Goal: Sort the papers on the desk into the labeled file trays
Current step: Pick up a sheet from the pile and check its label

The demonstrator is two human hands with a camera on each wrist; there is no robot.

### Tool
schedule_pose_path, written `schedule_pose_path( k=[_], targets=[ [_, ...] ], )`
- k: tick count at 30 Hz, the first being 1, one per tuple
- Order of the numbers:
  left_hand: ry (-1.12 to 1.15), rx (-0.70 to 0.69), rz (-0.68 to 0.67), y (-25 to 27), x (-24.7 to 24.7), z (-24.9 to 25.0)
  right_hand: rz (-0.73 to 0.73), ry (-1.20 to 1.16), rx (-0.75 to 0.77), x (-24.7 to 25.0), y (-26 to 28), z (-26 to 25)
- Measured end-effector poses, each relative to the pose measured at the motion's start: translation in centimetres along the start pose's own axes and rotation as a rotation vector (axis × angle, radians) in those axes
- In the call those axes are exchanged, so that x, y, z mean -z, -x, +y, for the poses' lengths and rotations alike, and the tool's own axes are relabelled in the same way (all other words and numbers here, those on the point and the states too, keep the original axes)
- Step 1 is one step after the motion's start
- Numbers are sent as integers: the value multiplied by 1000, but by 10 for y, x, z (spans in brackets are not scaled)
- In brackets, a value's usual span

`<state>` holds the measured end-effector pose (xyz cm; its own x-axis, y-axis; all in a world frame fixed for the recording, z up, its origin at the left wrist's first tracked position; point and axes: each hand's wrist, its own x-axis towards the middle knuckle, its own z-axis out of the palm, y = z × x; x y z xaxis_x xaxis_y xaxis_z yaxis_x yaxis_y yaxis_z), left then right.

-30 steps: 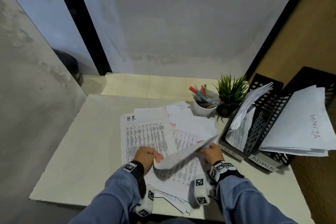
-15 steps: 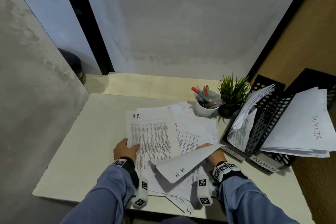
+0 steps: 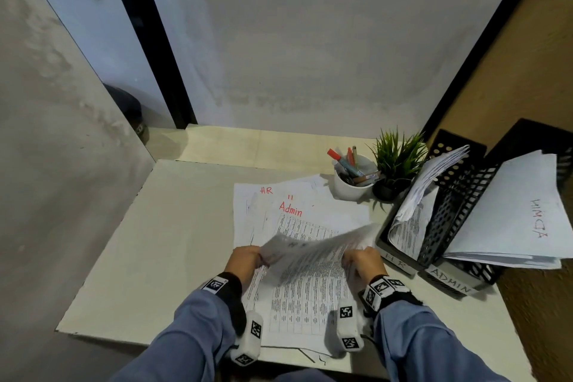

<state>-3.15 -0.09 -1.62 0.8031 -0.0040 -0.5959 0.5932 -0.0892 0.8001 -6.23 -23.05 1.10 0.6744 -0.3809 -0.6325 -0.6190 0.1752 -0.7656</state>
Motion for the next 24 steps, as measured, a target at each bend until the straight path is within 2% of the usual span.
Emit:
schedule_pose_path(
  k=[2, 4, 6, 9, 13, 16, 18, 20, 24],
  targets=[
    [55, -32, -67, 3, 1, 4, 40, -108, 2, 0, 1, -2],
    [219, -5, -185, 10, -2, 11, 63, -194, 15, -1, -5, -1],
    [178, -21, -223, 15, -8, 23, 48, -180, 35, -3, -6, -8],
    [126, -174, -168, 18, -20, 38, 22, -198, 126, -5, 0, -27],
    [77, -484, 69, 24, -29, 67, 20, -365, 350, -8, 23, -62],
    [71, -635, 133, 25, -30, 79, 37, -281, 532, -4, 35, -81],
    [53, -631, 138, 23, -28, 73, 41, -222, 602, -1, 40, -83],
    [31, -562, 122, 16, -28, 57, 19, -178, 611, -2, 43, -74],
    [-135, -403, 44, 8, -28, 19, -1, -123, 384, -8, 29, -36]
  ],
)
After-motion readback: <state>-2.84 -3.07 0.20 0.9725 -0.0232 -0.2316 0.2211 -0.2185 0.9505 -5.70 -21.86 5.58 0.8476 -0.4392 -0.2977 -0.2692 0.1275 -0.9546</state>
